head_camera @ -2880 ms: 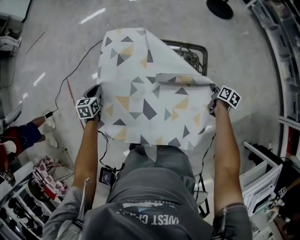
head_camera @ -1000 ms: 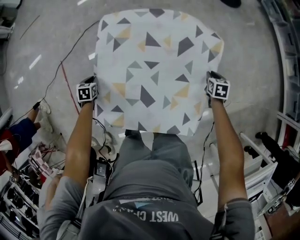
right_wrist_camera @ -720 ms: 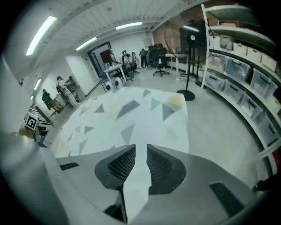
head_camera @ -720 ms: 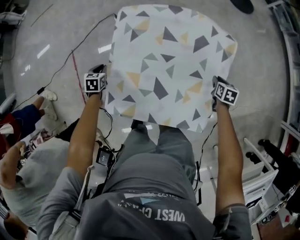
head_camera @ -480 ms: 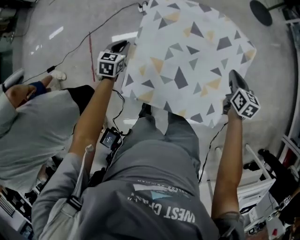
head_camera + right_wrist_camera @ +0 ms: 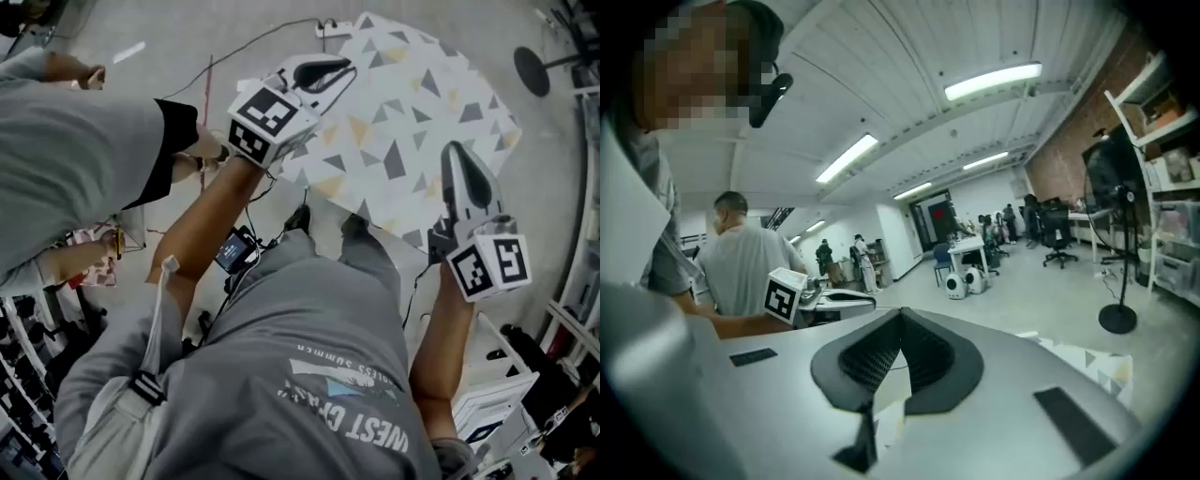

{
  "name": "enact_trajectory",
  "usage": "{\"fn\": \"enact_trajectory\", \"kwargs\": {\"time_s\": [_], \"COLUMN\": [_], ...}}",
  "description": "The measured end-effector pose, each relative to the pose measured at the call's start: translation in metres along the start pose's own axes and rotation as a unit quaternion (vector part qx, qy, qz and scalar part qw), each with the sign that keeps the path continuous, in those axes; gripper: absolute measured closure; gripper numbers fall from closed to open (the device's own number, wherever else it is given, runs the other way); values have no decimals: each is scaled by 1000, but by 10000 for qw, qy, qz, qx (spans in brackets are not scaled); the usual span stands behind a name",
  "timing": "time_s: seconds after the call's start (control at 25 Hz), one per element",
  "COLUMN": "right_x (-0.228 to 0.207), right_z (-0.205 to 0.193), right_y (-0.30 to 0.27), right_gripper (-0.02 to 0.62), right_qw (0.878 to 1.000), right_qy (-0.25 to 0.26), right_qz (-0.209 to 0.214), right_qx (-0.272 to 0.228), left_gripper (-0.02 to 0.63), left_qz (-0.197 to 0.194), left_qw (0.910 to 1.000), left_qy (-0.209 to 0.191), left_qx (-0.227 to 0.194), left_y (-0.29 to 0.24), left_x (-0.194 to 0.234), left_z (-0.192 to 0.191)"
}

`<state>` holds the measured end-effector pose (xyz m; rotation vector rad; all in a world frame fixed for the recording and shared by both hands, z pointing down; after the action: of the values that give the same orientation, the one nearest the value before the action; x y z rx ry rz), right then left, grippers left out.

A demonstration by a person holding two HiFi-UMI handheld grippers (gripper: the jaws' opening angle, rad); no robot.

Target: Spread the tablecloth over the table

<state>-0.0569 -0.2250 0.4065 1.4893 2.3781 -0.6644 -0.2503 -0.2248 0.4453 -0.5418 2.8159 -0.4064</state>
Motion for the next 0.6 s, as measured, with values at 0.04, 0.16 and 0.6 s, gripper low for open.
{"fn": "enact_trajectory", "kwargs": {"time_s": [0.04,0.16,0.6], "right_x": [18,61,158], "right_z": [6,27,69], "right_y": [3,18,80], "right_gripper": [586,586,587], "right_qw": [9999,9988,9943], "right_qy": [126,385,861], "right_qz": [94,287,284], "right_qx": [-4,-83,-561], "left_gripper": [569,569,569], "left_qz": [-89,-360,-730], "left_qw": [9998,9979,9849], "left_qy": [-67,-239,-628], "left_qx": [-138,-490,-1438], "left_y": [9,36,136], "left_x": [-7,-32,-93], "left_z": [16,59,138]}}
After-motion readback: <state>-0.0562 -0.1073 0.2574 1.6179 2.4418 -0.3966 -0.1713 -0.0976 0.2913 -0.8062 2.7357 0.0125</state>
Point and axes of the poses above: the fingertips, and each gripper's own axes: y backward along the fingers, x to its left, z out of its top, the point moved 2 cm from there along y, backward along the fingers, and after that the axes turned 9 degrees about -y, right-handed, at the moved point
